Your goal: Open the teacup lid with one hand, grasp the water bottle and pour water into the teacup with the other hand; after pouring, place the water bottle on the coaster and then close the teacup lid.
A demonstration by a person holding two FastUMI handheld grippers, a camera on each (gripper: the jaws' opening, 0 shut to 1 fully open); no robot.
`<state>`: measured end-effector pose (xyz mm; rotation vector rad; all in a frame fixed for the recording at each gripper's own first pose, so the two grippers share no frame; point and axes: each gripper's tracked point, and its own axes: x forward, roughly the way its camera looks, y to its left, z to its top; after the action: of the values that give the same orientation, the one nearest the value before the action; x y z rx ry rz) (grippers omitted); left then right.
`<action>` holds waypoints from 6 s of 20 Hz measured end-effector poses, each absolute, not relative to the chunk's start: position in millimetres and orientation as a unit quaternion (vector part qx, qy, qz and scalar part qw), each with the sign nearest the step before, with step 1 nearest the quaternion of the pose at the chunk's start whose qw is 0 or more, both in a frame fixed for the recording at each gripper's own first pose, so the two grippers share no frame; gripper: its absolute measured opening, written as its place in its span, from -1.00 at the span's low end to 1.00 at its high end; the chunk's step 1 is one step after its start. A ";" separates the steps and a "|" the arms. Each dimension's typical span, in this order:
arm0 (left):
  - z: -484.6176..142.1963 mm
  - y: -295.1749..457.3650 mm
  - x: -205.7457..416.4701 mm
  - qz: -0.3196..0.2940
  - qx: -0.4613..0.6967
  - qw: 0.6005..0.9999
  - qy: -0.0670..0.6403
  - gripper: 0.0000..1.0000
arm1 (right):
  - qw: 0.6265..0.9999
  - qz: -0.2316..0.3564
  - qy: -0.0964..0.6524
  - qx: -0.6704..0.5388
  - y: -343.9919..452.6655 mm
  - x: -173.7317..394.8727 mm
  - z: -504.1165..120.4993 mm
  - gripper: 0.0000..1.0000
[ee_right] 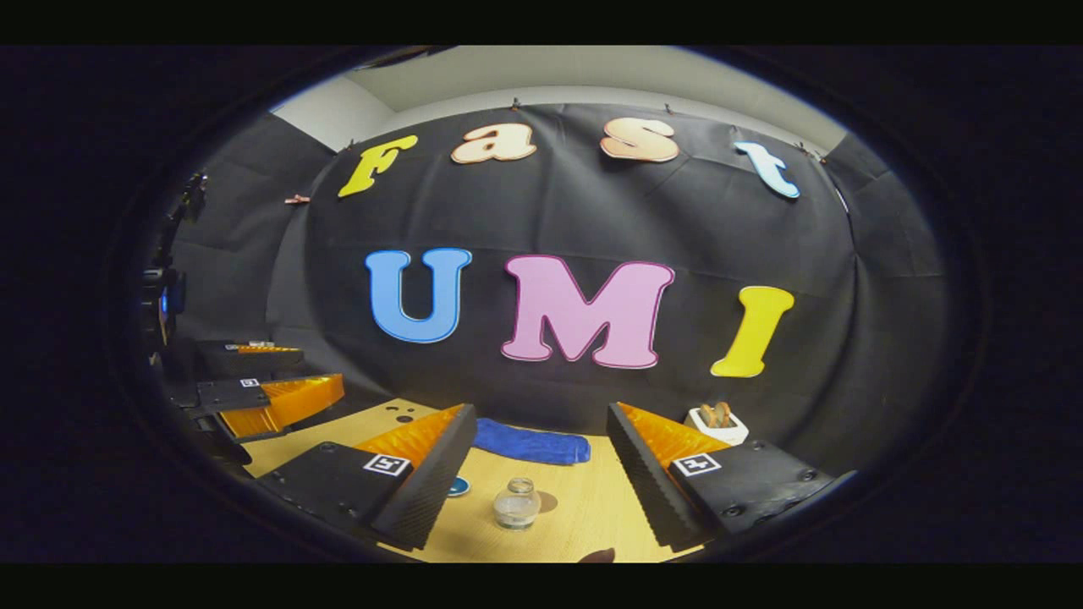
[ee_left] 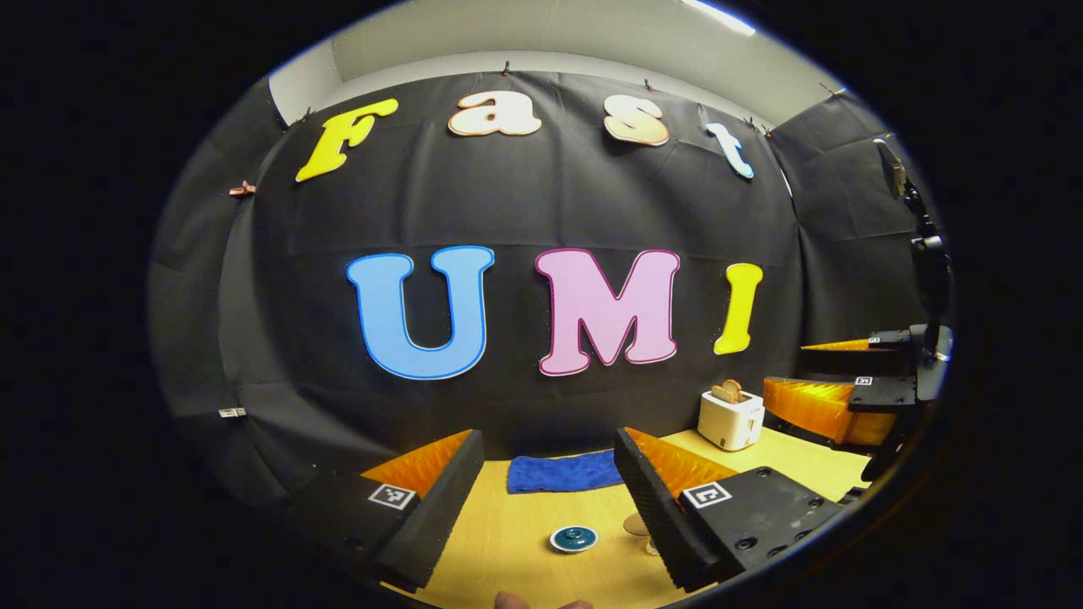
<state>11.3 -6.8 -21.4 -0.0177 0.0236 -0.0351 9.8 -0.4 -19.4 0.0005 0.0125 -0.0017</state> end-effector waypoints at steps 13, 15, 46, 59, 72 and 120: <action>-231.0 -36.2 87.4 -0.067 -0.005 0.992 0.102 0.82 | 0.998 0.020 0.050 -0.013 17.0 29.6 -130.3 0.93; -261.3 -40.0 100.7 -0.070 -0.007 0.992 0.109 0.76 | 0.999 0.020 0.047 -0.010 18.6 29.4 -148.3 0.93; -303.8 -38.7 143.7 -0.069 -0.040 0.990 0.118 -0.36 | 0.989 0.024 0.144 0.032 25.7 43.8 -302.7 0.93; -268.3 20.0 104.4 -0.017 -0.035 0.994 0.104 -0.43 | 0.987 0.024 0.147 0.064 43.6 99.6 -346.1 0.57; -263.1 56.3 76.6 0.020 -0.025 0.995 0.093 -0.43 | 0.934 0.009 0.144 -0.328 5.3 154.7 -306.7 0.51; -281.8 84.5 55.4 0.032 -0.039 0.995 0.092 -0.36 | 0.620 0.044 0.091 -0.778 -1.9 203.5 -299.8 0.48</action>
<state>55.4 84.5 -281.8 -0.0776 0.1836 0.0640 203.5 -1.9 -299.8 -1.7888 0.2087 0.1021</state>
